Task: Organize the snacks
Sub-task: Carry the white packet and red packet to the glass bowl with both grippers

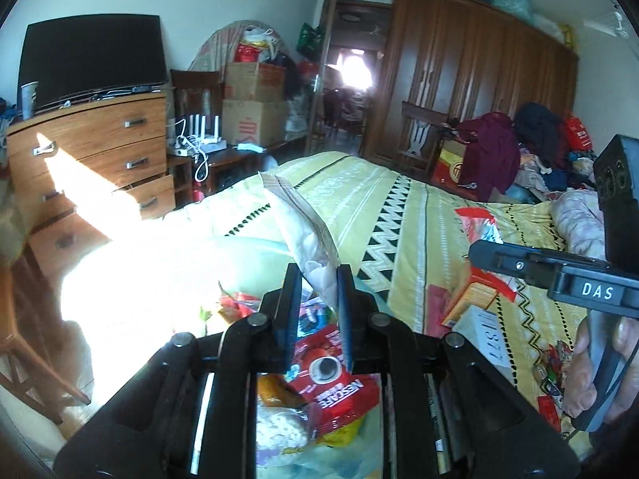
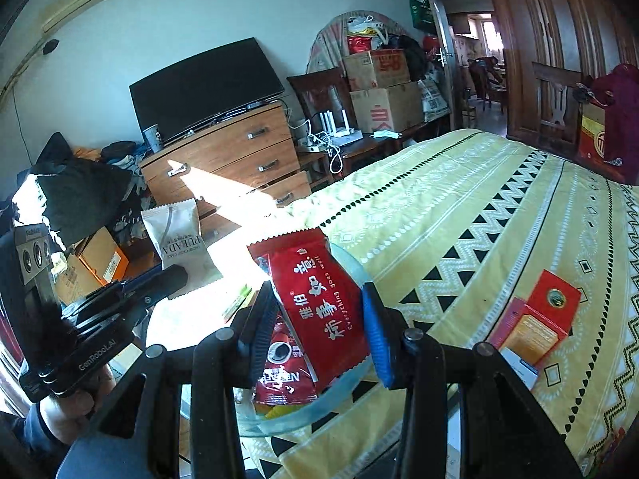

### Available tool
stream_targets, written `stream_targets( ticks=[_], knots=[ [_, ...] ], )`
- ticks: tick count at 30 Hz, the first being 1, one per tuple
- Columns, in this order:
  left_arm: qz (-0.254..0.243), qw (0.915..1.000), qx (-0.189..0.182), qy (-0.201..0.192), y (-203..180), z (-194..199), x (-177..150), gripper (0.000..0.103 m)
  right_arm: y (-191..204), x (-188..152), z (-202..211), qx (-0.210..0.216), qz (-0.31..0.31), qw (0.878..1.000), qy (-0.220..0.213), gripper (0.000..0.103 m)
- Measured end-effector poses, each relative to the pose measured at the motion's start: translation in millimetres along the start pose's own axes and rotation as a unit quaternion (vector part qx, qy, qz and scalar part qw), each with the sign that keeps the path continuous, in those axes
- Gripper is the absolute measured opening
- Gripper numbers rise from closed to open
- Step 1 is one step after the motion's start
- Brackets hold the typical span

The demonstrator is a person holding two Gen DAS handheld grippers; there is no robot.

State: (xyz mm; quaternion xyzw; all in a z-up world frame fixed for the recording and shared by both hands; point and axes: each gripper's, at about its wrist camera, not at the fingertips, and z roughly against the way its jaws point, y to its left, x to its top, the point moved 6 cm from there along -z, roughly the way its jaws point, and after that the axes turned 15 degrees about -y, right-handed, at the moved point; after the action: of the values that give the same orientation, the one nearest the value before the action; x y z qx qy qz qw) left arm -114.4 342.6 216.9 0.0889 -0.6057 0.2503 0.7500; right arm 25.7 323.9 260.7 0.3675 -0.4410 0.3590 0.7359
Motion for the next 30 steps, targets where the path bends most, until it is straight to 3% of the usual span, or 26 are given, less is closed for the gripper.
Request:
stream_targets(
  ticks=[5,14,30],
  knots=[
    [-0.003,0.9991,0.033,0.027,26.2,-12.4,-15.1,0.018,21.9,-8.9,-38.6,0.01,0.01,1.0,0.027,0.046],
    [-0.001,0.9969,0.051,0.061,53.0,-20.7,-29.6,0.018,36.9,-31.2,-80.5,0.02,0.006,0.998,0.064,0.046],
    [-0.002,0.9954,0.059,0.075,58.2,-26.6,-32.9,0.018,38.1,-39.3,-96.9,0.026,-0.003,0.996,0.082,0.046]
  ],
)
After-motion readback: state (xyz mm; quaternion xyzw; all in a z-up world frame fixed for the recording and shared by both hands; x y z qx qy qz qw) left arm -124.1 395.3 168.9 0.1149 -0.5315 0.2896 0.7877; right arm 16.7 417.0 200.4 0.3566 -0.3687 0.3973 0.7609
